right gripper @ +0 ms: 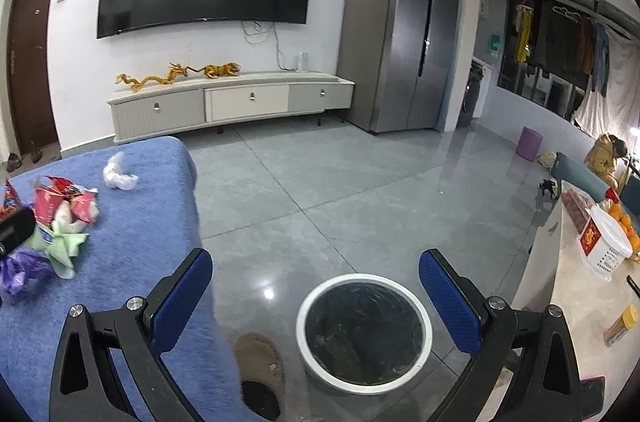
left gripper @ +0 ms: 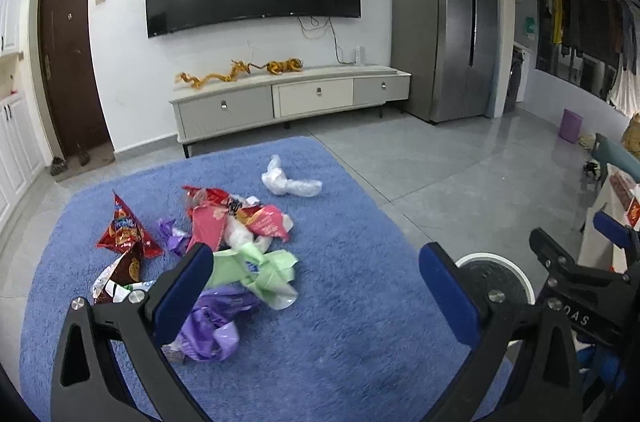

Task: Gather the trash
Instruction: 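Grasp the white-and-silver bag with the left tool while the right tool grasps the purple bag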

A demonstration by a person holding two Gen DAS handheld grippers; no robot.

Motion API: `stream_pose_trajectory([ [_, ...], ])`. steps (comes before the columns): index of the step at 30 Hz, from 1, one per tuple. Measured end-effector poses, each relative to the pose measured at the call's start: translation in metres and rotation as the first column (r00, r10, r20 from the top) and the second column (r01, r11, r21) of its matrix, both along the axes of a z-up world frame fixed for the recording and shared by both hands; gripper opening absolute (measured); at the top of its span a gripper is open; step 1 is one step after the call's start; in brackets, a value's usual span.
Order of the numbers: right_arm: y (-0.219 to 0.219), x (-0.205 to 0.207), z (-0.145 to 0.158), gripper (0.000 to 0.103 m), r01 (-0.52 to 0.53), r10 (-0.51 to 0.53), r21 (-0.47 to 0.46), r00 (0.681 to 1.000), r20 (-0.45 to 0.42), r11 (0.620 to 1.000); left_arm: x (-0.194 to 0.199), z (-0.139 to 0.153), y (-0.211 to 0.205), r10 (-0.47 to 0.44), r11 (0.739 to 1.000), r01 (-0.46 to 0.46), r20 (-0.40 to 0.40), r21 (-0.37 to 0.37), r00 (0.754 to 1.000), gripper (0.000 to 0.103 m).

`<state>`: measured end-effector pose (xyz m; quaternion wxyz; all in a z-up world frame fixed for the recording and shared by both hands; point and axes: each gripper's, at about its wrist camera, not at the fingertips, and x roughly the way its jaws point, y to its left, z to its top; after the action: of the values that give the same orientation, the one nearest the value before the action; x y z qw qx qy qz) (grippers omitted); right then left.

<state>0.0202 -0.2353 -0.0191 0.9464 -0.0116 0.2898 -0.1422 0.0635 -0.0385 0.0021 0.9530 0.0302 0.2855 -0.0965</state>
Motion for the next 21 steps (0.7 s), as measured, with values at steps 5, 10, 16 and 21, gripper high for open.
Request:
stream_pose_trajectory([
  [5, 0.038, 0.005, 0.005, 0.103, -0.075, 0.075, -0.013, 0.997, -0.019, 0.997, 0.0, 0.002, 0.058, 0.042, 0.998, -0.042, 0.005, -0.054, 0.999, 0.103],
  [10, 0.082, 0.017, 0.007, 0.103, -0.226, 0.233, 0.095, 0.971, -0.063, 0.97, -0.002, -0.007, 0.132, 0.107, 0.993, -0.107, -0.009, -0.058, 0.994, 0.103],
  [16, 0.127, 0.029, -0.002, 0.103, -0.361, 0.378, 0.149, 0.92, -0.104, 0.92, -0.008, -0.034, 0.194, 0.131, 0.99, -0.135, -0.088, -0.039, 0.987, 0.103],
  [21, 0.148, 0.043, -0.013, 0.09, -0.412, 0.437, 0.182, 0.89, -0.132, 0.893, -0.003, -0.05, 0.205, 0.065, 0.992, -0.08, -0.149, -0.094, 0.987, 0.1],
])
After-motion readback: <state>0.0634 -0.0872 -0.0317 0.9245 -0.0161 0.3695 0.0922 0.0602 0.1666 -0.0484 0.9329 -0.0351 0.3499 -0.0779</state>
